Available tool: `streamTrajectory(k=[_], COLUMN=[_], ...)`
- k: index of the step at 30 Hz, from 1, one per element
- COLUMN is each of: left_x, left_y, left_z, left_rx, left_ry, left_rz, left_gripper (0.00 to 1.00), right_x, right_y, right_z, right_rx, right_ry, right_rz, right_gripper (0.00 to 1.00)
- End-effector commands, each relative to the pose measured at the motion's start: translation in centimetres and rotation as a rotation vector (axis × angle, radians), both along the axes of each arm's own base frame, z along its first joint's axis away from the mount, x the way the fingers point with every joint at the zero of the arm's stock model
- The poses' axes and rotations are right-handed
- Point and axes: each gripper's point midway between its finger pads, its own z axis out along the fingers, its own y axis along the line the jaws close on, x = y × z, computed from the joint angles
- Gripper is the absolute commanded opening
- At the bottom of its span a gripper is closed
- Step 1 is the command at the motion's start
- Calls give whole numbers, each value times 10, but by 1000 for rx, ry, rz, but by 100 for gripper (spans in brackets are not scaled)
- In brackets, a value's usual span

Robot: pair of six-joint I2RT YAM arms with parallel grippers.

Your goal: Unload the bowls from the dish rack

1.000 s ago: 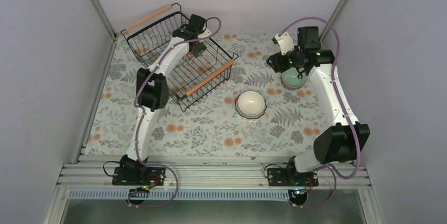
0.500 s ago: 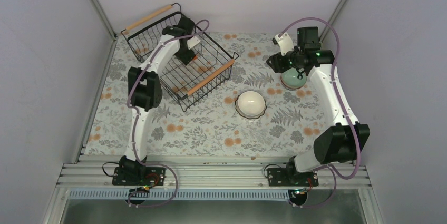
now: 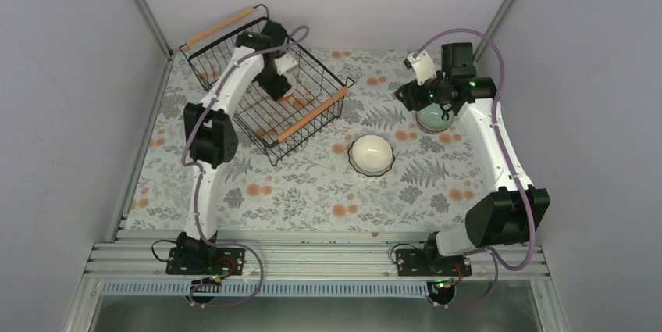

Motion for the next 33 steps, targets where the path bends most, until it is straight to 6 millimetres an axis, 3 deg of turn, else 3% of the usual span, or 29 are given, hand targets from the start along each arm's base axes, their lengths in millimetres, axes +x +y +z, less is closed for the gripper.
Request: streamTrajectory(k=[1, 4, 11, 19, 24, 29, 33], left_x=[-3, 0, 41, 91, 93, 87, 85], left_y=[-13, -5, 32, 47, 36, 26, 33], left_z=[113, 120, 82, 66, 16, -14, -36], left_rx=[-116, -90, -12, -127, -159, -225, -204], left_ry=[-218, -245, -280, -361, -243, -144, -113], left_rz=[-69, -57, 77, 145, 120, 107, 125], left_gripper=[90, 91, 91, 91, 93, 93, 92], right_x=[-4, -3, -3, -7, -6, -5, -5], right_y=[2, 2, 2, 0, 0, 1, 1], right_z=[2, 3, 9, 3, 3, 3, 1], right_rx=[-3, 0, 4, -11, -13, -3, -2], right_ry=[-18, -21, -32, -22, -23, -20, -15], right_rz=[1, -1, -1, -4, -5, -6, -7], right_gripper=[61, 62, 62, 61, 61, 61, 61])
